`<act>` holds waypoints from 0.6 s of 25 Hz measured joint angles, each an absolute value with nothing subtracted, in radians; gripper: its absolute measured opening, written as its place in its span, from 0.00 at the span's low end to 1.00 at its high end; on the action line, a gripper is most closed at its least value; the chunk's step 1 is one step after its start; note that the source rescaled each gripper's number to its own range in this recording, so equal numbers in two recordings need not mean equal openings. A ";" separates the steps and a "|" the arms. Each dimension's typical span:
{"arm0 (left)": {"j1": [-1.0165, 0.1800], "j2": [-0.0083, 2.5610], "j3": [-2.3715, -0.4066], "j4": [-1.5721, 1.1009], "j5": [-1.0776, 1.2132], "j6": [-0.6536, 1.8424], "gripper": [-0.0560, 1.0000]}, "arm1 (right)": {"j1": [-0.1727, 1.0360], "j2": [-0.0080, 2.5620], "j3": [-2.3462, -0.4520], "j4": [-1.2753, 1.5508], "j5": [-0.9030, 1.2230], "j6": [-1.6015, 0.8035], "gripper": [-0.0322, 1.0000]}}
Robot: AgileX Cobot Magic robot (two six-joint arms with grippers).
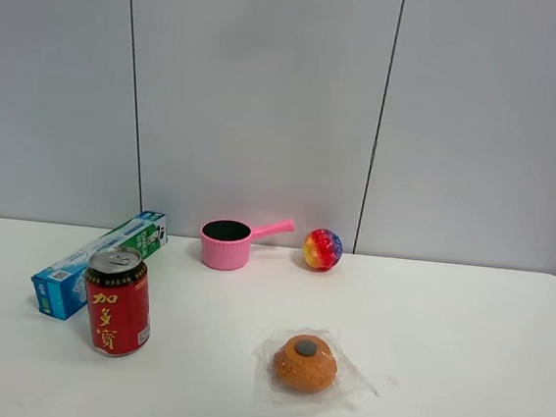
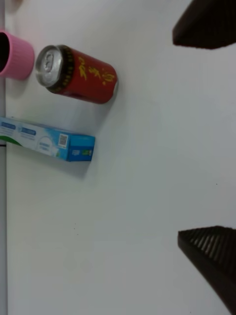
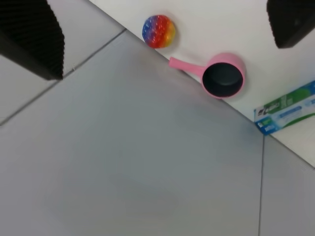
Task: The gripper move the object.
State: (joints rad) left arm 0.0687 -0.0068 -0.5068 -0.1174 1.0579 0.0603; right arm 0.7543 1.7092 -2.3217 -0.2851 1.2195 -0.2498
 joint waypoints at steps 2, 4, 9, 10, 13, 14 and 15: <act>0.069 -0.007 -0.507 -0.117 1.058 0.060 1.00 | 0.754 1.649 -2.230 -0.294 1.220 -0.250 0.73; 0.069 -0.007 -0.507 -0.117 1.058 0.060 1.00 | 0.754 1.572 -2.101 -0.308 1.220 -0.239 0.73; 0.069 -0.007 -0.507 -0.117 1.058 0.060 1.00 | 0.754 1.357 -1.641 -0.316 1.127 -0.144 0.73; 0.069 -0.007 -0.507 -0.117 1.058 0.060 1.00 | 0.754 1.307 -1.545 -0.322 1.089 -0.125 0.73; 0.069 -0.007 -0.507 -0.117 1.058 0.060 1.00 | 0.754 1.165 -1.300 -0.327 1.016 -0.061 0.73; 0.069 -0.007 -0.507 -0.117 1.058 0.060 1.00 | 0.754 1.117 -1.226 -0.327 1.007 -0.044 0.73; 0.069 -0.007 -0.507 -0.117 1.058 0.060 1.00 | 0.755 1.069 -1.170 -0.327 1.003 -0.026 0.73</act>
State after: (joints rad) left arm 0.0687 -0.0068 -0.5068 -0.1174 1.0579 0.0603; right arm 0.7552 1.0691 -1.1698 -0.3269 1.0028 -0.0261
